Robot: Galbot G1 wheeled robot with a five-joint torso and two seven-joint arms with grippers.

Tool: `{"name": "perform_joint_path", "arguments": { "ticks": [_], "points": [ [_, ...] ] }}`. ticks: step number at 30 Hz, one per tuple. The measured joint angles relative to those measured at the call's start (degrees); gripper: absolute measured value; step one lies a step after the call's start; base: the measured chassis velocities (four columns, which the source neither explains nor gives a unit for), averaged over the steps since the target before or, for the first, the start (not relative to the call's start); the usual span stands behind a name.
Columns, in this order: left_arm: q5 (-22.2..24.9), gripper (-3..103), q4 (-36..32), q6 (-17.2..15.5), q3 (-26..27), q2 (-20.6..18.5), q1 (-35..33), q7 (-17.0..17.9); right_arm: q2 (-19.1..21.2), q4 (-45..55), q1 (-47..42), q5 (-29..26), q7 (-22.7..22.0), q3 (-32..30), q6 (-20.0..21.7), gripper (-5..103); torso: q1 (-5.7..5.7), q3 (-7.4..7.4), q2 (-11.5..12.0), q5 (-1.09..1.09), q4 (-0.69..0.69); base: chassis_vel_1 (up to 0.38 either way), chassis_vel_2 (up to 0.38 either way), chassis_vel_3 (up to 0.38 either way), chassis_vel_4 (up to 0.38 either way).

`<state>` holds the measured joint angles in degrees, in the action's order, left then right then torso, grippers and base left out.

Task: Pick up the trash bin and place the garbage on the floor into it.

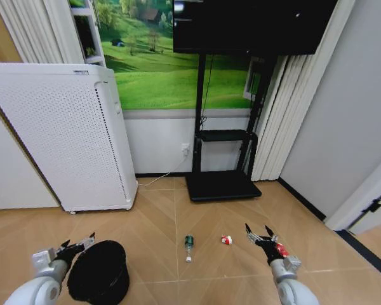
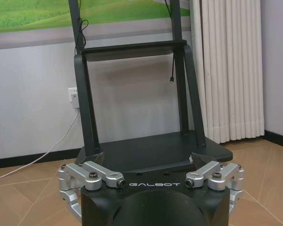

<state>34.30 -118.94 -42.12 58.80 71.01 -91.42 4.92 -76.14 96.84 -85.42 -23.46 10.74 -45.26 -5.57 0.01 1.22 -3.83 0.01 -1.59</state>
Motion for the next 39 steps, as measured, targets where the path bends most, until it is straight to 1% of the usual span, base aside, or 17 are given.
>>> {"name": "perform_joint_path", "arguments": {
  "ticks": [2, 7, 9, 10, 12, 18, 22, 27, 28, 29, 31, 33, 34, 35, 36, 38, 39],
  "points": [
    [-1.17, 100, 0.46, -0.63, -0.25, -0.60, -0.59, -0.09, -0.11, -0.29, 0.01, 0.00, 0.00, -0.05, -0.15, 100, 0.00, 0.04, -0.06, 0.00, -0.02, 0.000, 0.000, 0.000, 0.000],
    [-4.10, 100, 1.10, -0.76, -0.91, -0.41, -2.45, -1.01, -0.14, -0.93, 0.42, 0.00, -0.05, 0.06, -0.16, 100, 0.00, 0.11, -0.15, -0.02, 0.02, 0.000, 0.000, 0.000, 0.000],
    [-6.62, 100, 1.43, -0.71, -0.75, 0.25, -4.61, -3.38, -0.02, -1.95, 0.75, -0.17, -0.07, 0.02, -0.20, 100, 0.00, 0.16, -0.22, -0.01, 0.04, 0.000, 0.000, 0.000, 0.000],
    [-6.62, 100, 1.43, -0.71, -0.75, 0.25, -4.61, -3.38, -0.02, -1.95, 0.75, -0.17, -0.07, 0.02, -0.20, 100, 0.00, 0.16, -0.22, -0.01, 0.04, 0.000, 0.000, 0.000, 0.000],
    [-7.86, 100, 2.20, -0.59, -0.36, 0.56, -5.90, -5.06, 0.14, -2.95, 0.74, -0.51, -0.08, -0.15, -0.63, 100, -0.01, 0.20, -0.27, 0.00, 0.04, 0.000, 0.000, 0.000, 0.000],
    [-8.43, 100, 4.63, -0.38, -0.97, 0.85, -5.18, -5.63, 0.13, -4.48, 0.65, -0.51, -0.08, -0.25, -1.58, 100, 0.00, 0.26, -0.34, 0.00, 0.01, 0.000, 0.000, 0.000, 0.000],
    [-10.73, 100, 7.58, -0.26, -2.14, 1.82, -3.97, -5.99, 0.01, -4.98, 0.63, -0.28, -0.16, -0.32, -2.02, 100, -0.01, 0.30, -0.39, 0.00, 0.01, 0.000, 0.000, 0.000, 0.000],
    [-11.69, 100, 9.84, -0.17, -2.24, 1.89, -3.36, -6.99, 0.43, -5.19, 0.84, -0.32, -0.31, -0.72, -2.06, 100, -0.01, 0.33, -0.44, -0.01, 0.02, 0.000, 0.000, 0.000, 0.000],
    [-11.73, 103, 10.28, -0.16, -2.24, 1.80, -3.22, -7.19, 0.50, -5.30, 0.93, -0.33, -0.34, -0.75, -2.06, 100, -0.01, 0.34, -0.45, -0.01, 0.02, 0.000, 0.000, 0.000, 0.000],
    [-11.73, 103, 10.28, -0.16, -2.24, 1.80, -3.22, -7.19, 0.50, -5.30, 0.93, -0.33, -0.34, -0.75, -2.06, 100, -0.01, 0.34, -0.45, -0.01, 0.02, 0.000, 0.000, 0.000, 0.000],
    [-11.35, 94, 11.99, -0.13, -2.32, 1.71, -2.29, -7.25, 0.48, -5.54, 1.09, -0.31, -0.40, -0.71, -2.06, 100, -0.01, 0.35, -0.48, 0.00, 0.02, 0.000, 0.000, 0.000, 0.000],
    [-11.24, 94, 12.32, -0.13, -2.36, 1.71, -2.08, -7.25, 0.44, -5.54, 1.10, -0.28, -0.41, -0.66, -2.07, 100, -0.01, 0.36, -0.48, -0.02, 0.02, 0.000, 0.000, 0.000, 0.000],
    [-10.89, 84, 13.03, -0.10, -2.48, 1.64, -1.62, -7.22, 0.35, -5.55, 1.18, -0.16, -0.43, -0.47, -2.07, 100, -0.01, 0.36, -0.49, -0.02, 0.02, 0.000, 0.000, 0.000, 0.000],
    [-10.71, 78, 13.50, -0.06, -2.58, 1.48, -1.28, -7.19, 0.24, -5.54, 1.25, 0.03, -0.43, -0.27, -2.03, 100, -0.01, 0.37, -0.50, 0.02, 0.02, 0.000, 0.000, 0.000, 0.000],
    [-10.71, 78, 13.50, -0.06, -2.58, 1.48, -1.28, -7.19, 0.24, -5.54, 1.25, 0.03, -0.43, -0.27, -2.03, 100, -0.01, 0.37, -0.50, 0.02, 0.02, 0.000, 0.000, 0.000, 0.000],
    [-10.56, 67, 13.91, 0.03, -2.71, 1.25, -0.96, -7.14, 0.20, -5.47, 1.42, 0.21, -0.44, -0.08, -1.89, 100, -0.01, 0.38, -0.52, 0.01, 0.02, 0.000, 0.000, 0.000, 0.000],
    [-10.56, 67, 13.91, 0.03, -2.71, 1.25, -0.96, -7.14, 0.20, -5.47, 1.42, 0.21, -0.44, -0.08, -1.89, 100, -0.01, 0.38, -0.52, 0.01, 0.02, 0.000, 0.000, 0.000, 0.000]
  ]
}}
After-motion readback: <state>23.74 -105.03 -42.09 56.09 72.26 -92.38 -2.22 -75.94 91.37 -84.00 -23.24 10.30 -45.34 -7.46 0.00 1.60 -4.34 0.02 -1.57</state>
